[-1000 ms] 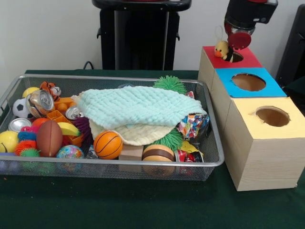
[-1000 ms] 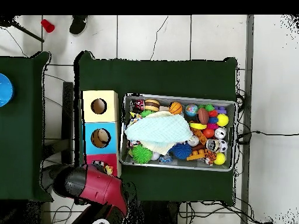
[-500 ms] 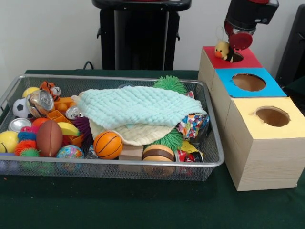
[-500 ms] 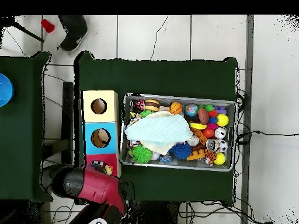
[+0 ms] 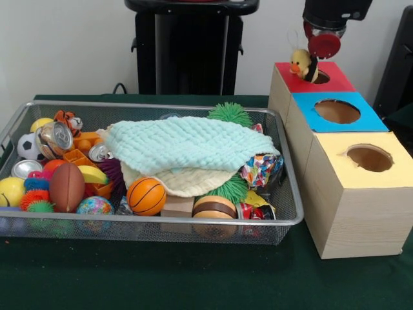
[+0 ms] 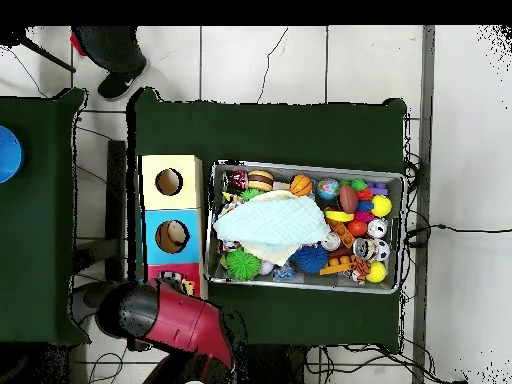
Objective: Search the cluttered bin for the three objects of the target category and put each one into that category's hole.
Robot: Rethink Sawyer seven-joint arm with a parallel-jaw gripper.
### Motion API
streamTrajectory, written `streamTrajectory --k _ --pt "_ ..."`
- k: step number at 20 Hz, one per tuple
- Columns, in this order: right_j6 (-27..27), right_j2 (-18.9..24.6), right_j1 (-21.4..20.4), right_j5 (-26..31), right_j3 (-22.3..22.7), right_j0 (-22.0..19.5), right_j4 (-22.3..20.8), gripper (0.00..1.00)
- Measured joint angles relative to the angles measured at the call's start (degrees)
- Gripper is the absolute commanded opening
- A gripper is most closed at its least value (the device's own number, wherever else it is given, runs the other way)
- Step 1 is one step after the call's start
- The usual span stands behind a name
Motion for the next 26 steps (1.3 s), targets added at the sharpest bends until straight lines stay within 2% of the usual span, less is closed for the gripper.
streamTrajectory --k 11,17,25,26 --pt "0.0 0.2 -3.8 0.0 0.7 -0.8 -1.0 0.0" --pt "0.0 1.1 -2.5 -1.0 0.7 -0.9 -1.0 0.0" --pt "0.0 3.2 1.5 -3.6 0.6 -0.6 -1.0 0.0" --pt "0.0 3.4 1.9 -3.7 0.5 -0.5 -1.0 1.0"
